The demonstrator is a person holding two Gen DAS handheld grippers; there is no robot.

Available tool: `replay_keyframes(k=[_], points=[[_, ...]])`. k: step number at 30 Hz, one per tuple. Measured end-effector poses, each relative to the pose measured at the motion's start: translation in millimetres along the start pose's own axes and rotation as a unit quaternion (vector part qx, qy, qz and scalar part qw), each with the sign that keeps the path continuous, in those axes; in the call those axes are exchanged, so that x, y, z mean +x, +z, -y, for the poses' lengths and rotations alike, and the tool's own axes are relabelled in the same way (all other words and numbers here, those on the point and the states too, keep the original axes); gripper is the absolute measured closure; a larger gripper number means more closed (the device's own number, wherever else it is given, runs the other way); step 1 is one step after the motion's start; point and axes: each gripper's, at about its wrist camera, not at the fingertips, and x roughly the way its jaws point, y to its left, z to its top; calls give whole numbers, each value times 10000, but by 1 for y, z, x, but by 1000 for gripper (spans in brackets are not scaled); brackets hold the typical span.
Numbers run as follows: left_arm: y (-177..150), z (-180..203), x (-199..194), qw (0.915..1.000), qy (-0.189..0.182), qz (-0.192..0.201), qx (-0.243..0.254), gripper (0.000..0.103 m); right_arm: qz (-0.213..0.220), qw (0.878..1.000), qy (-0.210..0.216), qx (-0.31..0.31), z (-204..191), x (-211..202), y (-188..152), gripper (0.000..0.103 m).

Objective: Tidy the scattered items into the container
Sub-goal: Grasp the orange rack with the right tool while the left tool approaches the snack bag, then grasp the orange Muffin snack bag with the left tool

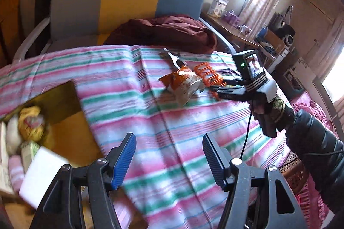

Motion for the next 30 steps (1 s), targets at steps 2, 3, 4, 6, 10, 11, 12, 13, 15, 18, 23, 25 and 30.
replay_keyframes(k=[2, 3, 4, 6, 10, 11, 12, 13, 15, 18, 23, 25, 30], points=[[12, 9, 12, 9998, -20, -61, 185, 38, -19, 10000, 67, -16, -1, 0, 0, 52], [18, 14, 18, 9994, 16, -98, 318, 37, -37, 10000, 70, -35, -1, 0, -1, 52], [24, 19, 26, 9987, 62, -161, 471, 37, -45, 10000, 72, -37, -1, 0, 0, 52], [34, 27, 42, 9972, 142, -286, 683, 37, -58, 9999, 88, -29, -1, 0, 0, 52], [53, 29, 72, 9974, -73, -602, 402, 37, -69, 9999, 114, 5, 0, 0, 1, 51], [59, 27, 79, 9970, -274, -716, 139, 37, -67, 9999, 118, 2, 0, 0, 1, 51], [63, 25, 85, 9955, -444, -829, -115, 36, -66, 9999, 122, 4, 0, 1, 1, 51], [70, 21, 93, 9925, -597, -973, -437, 36, -68, 9999, 126, 19, 2, 2, 2, 51], [81, 14, 110, 9847, -798, -1180, -1000, 34, -73, 9999, 150, 42, 2, 3, 3, 51], [94, 9, 132, 9762, -702, -1391, -1505, 24, -92, 9997, 225, 35, 0, 2, 4, 51], [106, 14, 162, 9712, -368, -1504, -1809, 18, -267, 9988, 397, -49, -8, 6, 1, 53], [108, 16, 168, 9694, -205, -1545, -1895, 17, -288, 9988, 396, -57, -9, 7, 1, 53], [112, 21, 188, 9646, 24, -1656, -2052, 10, -336, 9979, 544, 113, -5, 6, 2, 53]])
